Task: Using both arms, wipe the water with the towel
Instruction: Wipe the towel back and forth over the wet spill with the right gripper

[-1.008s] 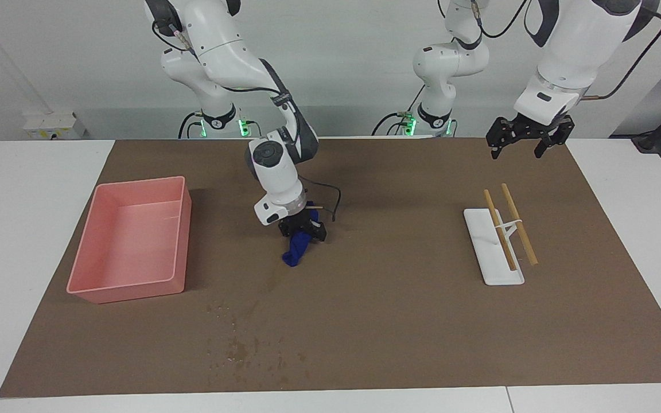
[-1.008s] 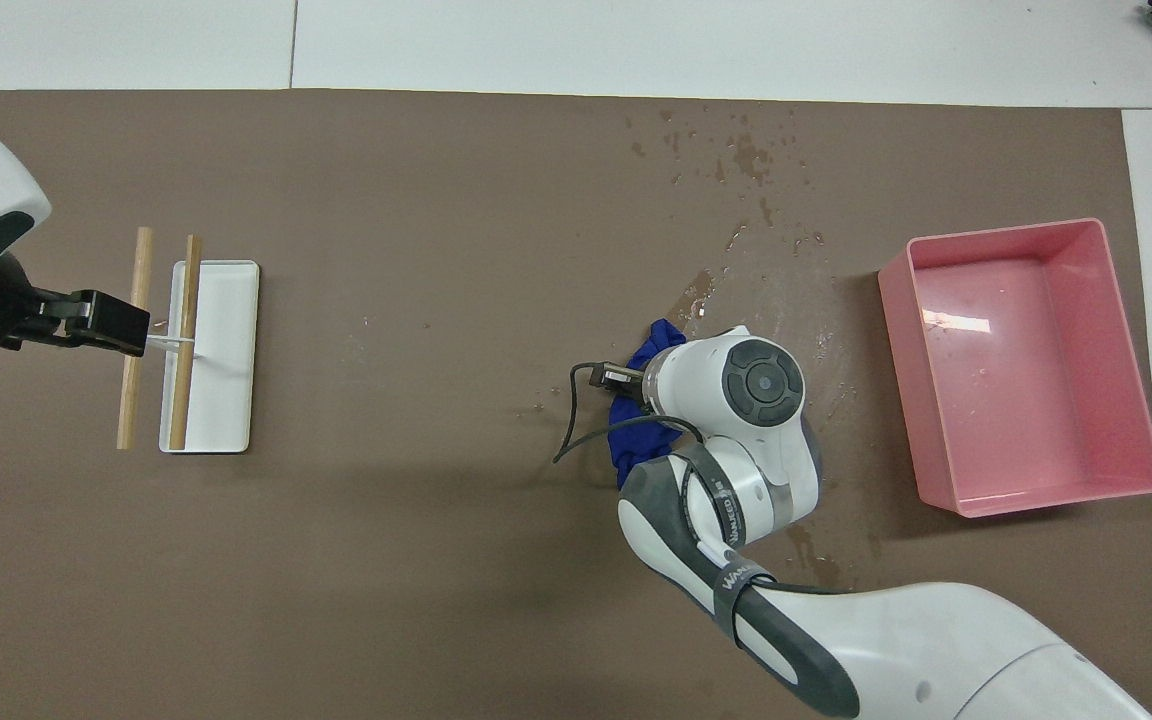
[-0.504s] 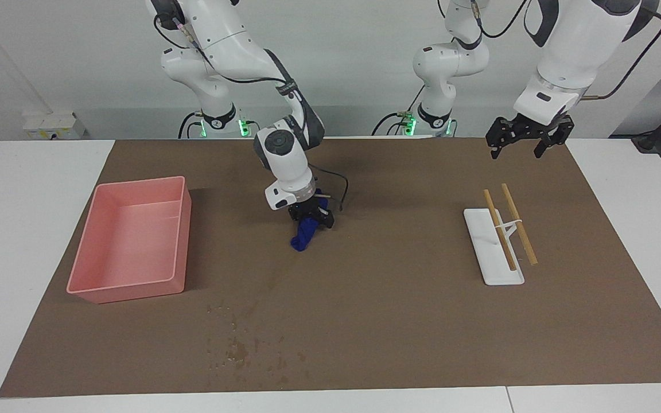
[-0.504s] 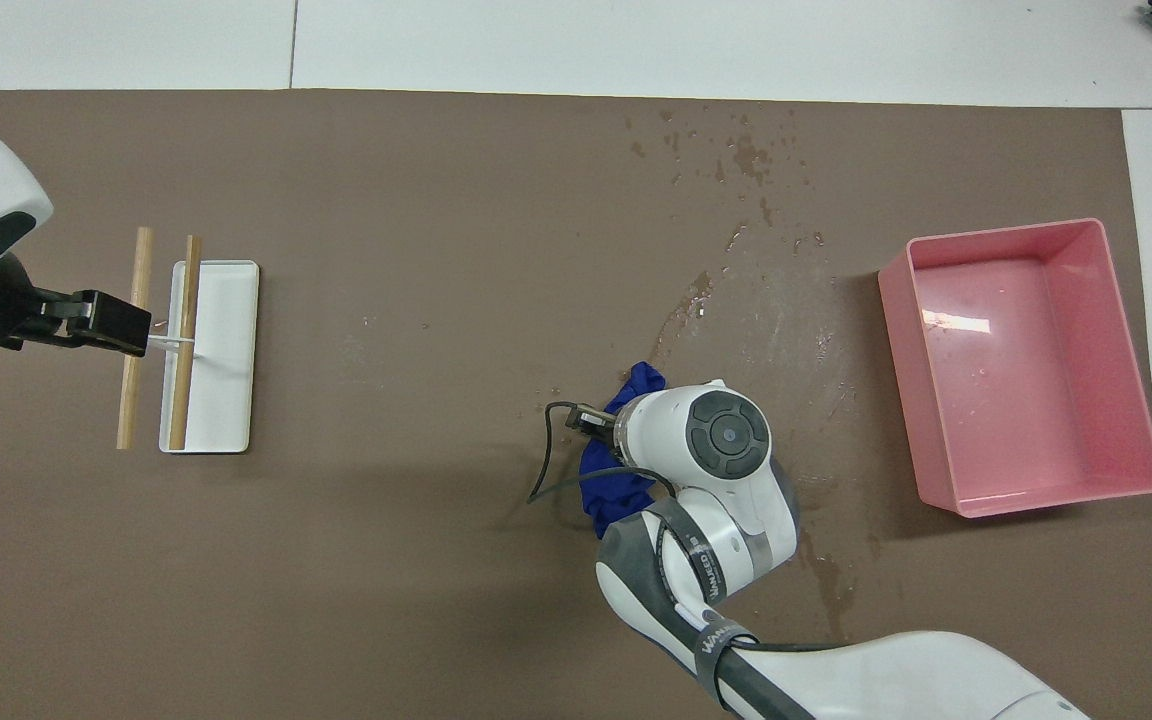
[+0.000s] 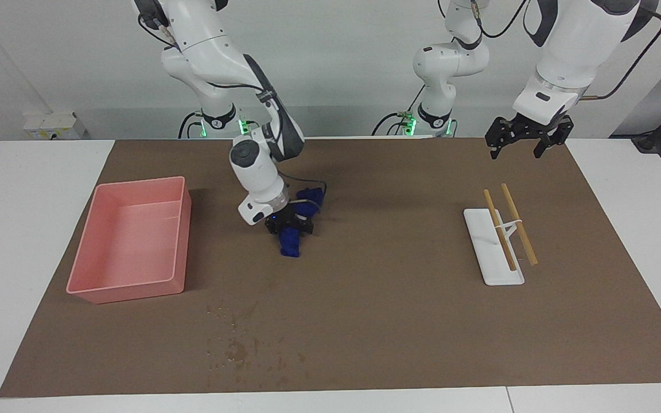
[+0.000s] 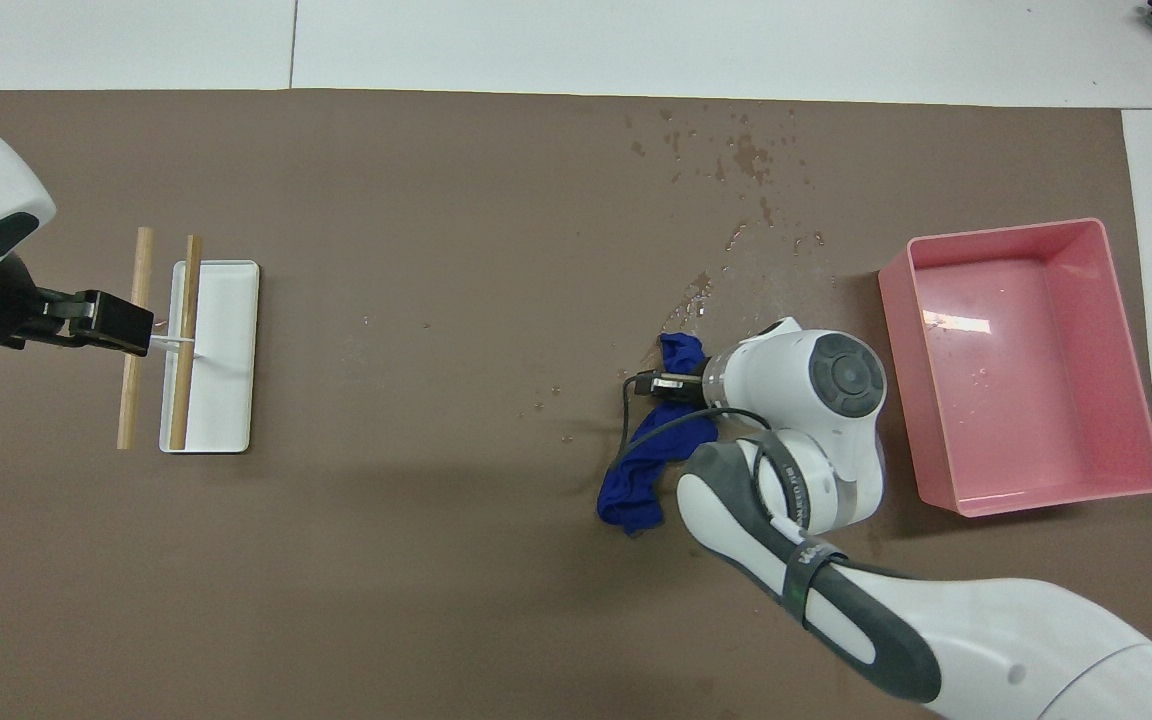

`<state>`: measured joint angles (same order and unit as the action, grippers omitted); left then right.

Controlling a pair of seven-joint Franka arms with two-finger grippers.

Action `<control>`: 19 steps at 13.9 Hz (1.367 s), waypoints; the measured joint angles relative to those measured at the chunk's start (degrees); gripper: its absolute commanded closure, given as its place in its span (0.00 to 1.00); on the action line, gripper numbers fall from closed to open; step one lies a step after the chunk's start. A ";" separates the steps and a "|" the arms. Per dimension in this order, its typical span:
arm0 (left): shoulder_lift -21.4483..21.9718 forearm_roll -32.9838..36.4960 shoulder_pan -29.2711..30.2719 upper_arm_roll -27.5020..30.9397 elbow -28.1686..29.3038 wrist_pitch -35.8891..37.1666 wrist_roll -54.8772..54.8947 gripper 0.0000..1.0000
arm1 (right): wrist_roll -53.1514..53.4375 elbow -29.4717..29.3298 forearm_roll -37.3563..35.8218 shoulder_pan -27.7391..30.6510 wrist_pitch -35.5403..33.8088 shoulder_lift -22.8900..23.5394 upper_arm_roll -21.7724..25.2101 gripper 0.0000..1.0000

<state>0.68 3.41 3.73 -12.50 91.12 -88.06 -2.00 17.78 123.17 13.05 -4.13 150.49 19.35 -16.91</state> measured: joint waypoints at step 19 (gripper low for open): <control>0.00 -2.83 -6.25 8.47 0.00 -0.07 0.19 0.00 | 9.18 -28.31 -14.02 -1.04 -2.28 18.76 1.18 1.00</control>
<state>0.68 0.57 -2.51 -4.03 91.12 -88.13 -1.81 26.96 94.86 -0.97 -5.18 148.21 38.11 -15.74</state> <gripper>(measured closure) 0.000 0.996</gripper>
